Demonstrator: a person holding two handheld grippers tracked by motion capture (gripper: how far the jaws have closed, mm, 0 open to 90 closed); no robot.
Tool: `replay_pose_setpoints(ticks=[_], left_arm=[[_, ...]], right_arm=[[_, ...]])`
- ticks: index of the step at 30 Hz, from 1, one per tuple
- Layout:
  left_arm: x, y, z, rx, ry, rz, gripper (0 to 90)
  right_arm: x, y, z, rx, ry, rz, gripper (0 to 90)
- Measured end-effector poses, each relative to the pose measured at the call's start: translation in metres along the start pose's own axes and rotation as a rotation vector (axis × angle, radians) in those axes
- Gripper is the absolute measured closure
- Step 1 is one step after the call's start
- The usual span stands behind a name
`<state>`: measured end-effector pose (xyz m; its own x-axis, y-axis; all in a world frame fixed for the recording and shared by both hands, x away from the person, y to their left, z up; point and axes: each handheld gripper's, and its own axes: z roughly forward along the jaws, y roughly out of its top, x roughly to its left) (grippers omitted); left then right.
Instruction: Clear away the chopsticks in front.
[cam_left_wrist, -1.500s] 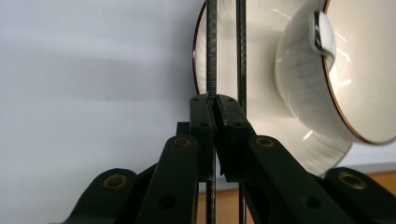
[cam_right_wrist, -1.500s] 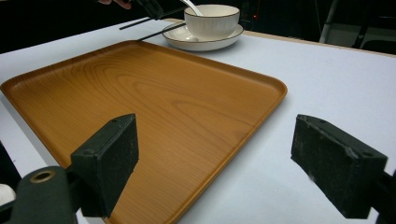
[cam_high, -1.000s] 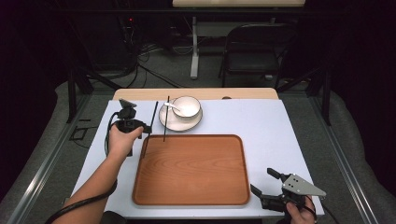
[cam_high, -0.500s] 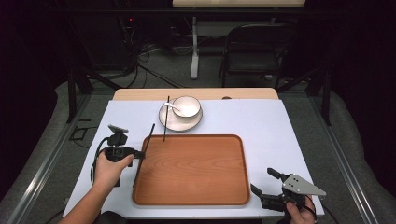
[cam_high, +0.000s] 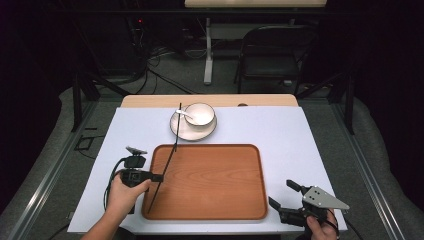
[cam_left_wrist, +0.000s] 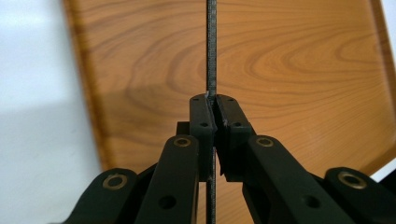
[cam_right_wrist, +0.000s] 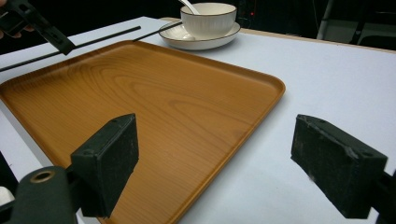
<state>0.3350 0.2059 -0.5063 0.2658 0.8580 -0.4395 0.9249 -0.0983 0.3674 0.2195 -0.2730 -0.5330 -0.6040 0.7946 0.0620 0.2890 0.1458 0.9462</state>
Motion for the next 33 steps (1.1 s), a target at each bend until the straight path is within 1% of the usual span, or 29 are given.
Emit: replay_pose_setpoints(ticks=[2,3,4,8,11,18,23,33], left_arm=[[-0.003,0.002,0.005,0.006,0.007,0.007,85.9],[-0.005,0.004,0.008,0.009,0.008,0.003,85.9],[-0.005,0.005,0.011,0.014,0.011,0.012,85.9],[-0.008,0.008,0.022,0.030,0.027,0.008,85.9],[-0.009,0.008,0.026,0.040,0.039,0.007,85.9],[-0.007,0.011,0.031,0.047,0.060,-0.009,85.8],[-0.007,0.011,0.032,0.050,0.072,0.001,85.8],[-0.003,0.008,0.034,0.053,0.068,-0.016,85.4]], right_arm=[[0.000,0.000,0.000,0.001,0.000,0.006,14.5],[0.000,0.000,0.000,0.000,0.000,0.006,14.5],[0.000,0.000,0.000,-0.002,-0.001,-0.002,14.5],[0.000,0.000,-0.001,-0.005,-0.002,0.003,14.5],[0.000,0.000,-0.001,-0.006,-0.002,0.002,14.5],[0.000,0.000,-0.001,-0.007,-0.002,0.002,14.5],[0.000,0.000,-0.001,-0.008,-0.003,0.003,14.5],[0.000,0.000,-0.001,-0.009,-0.002,0.001,14.5]])
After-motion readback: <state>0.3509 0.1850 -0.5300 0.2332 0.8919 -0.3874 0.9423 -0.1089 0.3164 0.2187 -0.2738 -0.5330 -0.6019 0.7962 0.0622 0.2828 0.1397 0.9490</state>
